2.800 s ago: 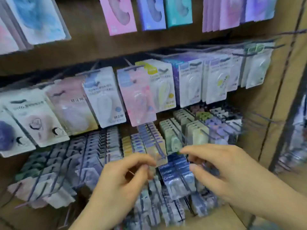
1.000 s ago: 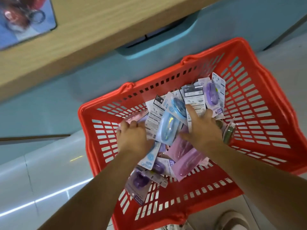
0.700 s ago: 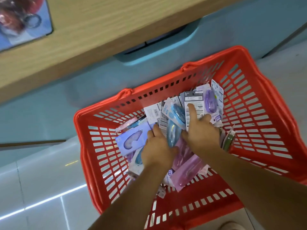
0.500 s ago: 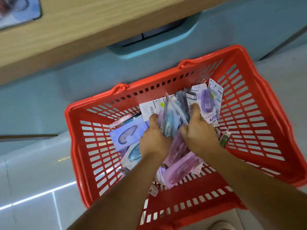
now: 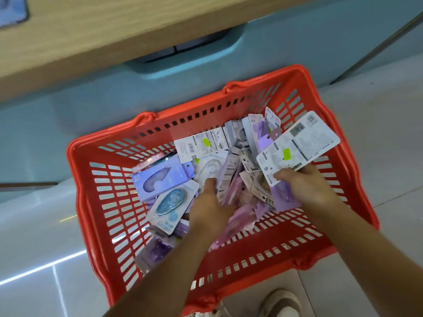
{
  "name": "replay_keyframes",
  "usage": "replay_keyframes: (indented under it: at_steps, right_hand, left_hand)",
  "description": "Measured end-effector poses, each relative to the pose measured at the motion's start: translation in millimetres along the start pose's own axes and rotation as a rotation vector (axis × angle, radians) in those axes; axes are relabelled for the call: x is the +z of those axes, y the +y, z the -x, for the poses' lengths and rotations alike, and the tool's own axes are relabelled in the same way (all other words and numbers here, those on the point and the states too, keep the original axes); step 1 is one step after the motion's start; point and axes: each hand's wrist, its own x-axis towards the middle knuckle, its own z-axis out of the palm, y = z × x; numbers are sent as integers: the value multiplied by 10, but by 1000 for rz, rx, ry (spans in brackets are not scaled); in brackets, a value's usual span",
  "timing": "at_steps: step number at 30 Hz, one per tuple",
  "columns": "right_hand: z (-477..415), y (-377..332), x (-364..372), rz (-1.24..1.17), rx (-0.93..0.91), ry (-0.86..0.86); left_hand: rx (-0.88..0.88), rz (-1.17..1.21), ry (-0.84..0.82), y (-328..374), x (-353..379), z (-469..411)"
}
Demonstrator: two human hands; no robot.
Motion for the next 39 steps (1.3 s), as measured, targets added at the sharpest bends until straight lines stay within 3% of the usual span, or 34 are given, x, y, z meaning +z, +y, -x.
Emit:
replay_keyframes:
  at_steps: [5,14,18,29,39]
  right_hand:
    - [84,86,-110,130,-217,-22]
    - [769,-276,-278,13,-364,24]
    - [1255,-696,-403,-23,-397,-23]
    - [3420,-2579,-1319,-270,-515,-63]
    - [5403,-3937,-2104,-416,-875,-50]
  left_hand:
    - [-6,11,66,37,-188,-18]
    - [-99,877,27,385,-985,1034]
    - [-44,1088,-45,765,-1179,1602]
    - [268,1054,18,2576,-2338,3604]
    - [577,945,146,4014,-3262,5554]
